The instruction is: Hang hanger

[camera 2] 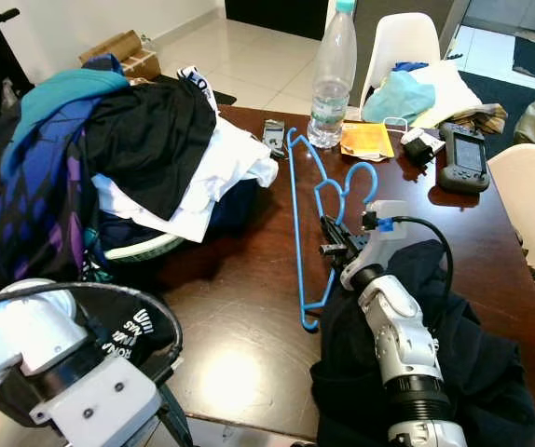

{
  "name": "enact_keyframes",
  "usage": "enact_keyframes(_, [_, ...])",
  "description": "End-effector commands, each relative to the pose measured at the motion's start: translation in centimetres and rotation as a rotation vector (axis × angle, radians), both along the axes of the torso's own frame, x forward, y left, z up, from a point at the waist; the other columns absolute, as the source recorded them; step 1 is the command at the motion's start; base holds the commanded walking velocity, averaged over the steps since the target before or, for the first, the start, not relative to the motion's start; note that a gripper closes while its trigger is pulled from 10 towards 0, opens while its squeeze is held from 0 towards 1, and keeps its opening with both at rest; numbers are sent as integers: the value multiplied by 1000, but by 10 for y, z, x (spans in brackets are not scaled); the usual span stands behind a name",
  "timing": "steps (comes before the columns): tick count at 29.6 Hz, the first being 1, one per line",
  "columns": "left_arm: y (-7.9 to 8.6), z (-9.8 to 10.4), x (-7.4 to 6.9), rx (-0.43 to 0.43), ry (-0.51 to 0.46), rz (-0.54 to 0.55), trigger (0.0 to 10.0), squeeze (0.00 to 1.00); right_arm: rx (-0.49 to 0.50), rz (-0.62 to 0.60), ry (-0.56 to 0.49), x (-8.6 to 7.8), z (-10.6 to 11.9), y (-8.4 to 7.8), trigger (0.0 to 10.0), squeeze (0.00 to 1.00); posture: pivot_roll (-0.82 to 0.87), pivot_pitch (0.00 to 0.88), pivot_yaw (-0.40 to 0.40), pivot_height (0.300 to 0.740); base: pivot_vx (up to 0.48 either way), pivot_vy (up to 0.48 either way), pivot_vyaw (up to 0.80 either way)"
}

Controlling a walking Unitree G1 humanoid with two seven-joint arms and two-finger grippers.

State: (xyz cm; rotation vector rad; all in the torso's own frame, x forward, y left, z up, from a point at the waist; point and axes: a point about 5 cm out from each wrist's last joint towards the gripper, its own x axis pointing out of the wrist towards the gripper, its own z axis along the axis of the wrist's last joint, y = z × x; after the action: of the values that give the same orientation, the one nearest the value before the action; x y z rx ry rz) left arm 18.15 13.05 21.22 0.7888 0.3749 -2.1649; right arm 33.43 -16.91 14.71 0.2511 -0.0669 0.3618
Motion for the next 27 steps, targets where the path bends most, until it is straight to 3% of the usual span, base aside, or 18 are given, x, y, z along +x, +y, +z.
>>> enact_keyframes(1, [8,-9,2,91,-15,20,10000,0,-43,-12,89,-4,-20,-3,10000,0,180,188,-6,740,0,0,0])
enact_keyframes(3, [8,-9,2,91,-15,20,10000,0,-43,-12,89,-4,-20,-3,10000,0,180,188,-6,740,0,0,0])
enact_keyframes(4, [17,-18,5,178,-37,52,10000,0,-46,-14,90,-3,-20,-3,10000,0,183,190,-4,740,0,0,0])
enact_keyframes(5, [17,-18,5,178,-37,52,10000,0,-46,-14,90,-3,-20,-3,10000,0,183,190,-4,740,0,0,0])
enact_keyframes(7, [41,-31,3,360,-93,128,10000,0,-48,-16,92,-1,-20,-3,10000,0,193,194,-7,740,0,0,0])
enact_keyframes(8, [41,-31,3,360,-93,128,10000,0,-48,-16,92,-1,-20,-3,10000,0,193,194,-7,740,0,0,0])
enact_keyframes(9, [52,-31,2,431,-126,176,10000,0,-49,-15,94,0,-19,-2,10000,0,199,195,-10,740,0,0,0])
enact_keyframes(11, [52,-31,2,431,-126,176,10000,0,-49,-15,94,0,-19,-2,10000,0,199,195,-10,740,0,0,0])
enact_keyframes(13, [58,-30,1,473,-149,205,10000,0,-50,-14,94,1,-19,-2,10000,0,199,195,-10,740,0,0,0])
enact_keyframes(14, [66,-29,1,534,-183,241,10000,0,-50,-13,95,2,-19,-1,10000,0,213,194,-11,740,0,0,0])
enact_keyframes(16, [66,-29,1,534,-183,241,10000,0,-50,-13,95,2,-19,-1,10000,0,213,194,-11,740,0,0,0])
enact_keyframes(19, [85,-29,2,667,-278,302,10000,0,-45,-14,93,4,-18,0,10000,0,220,195,-9,740,0,0,0])
enact_keyframes(27, [96,-33,3,733,-314,327,10000,0,-43,-15,94,4,-19,1,10000,0,222,194,-10,740,0,0,0])
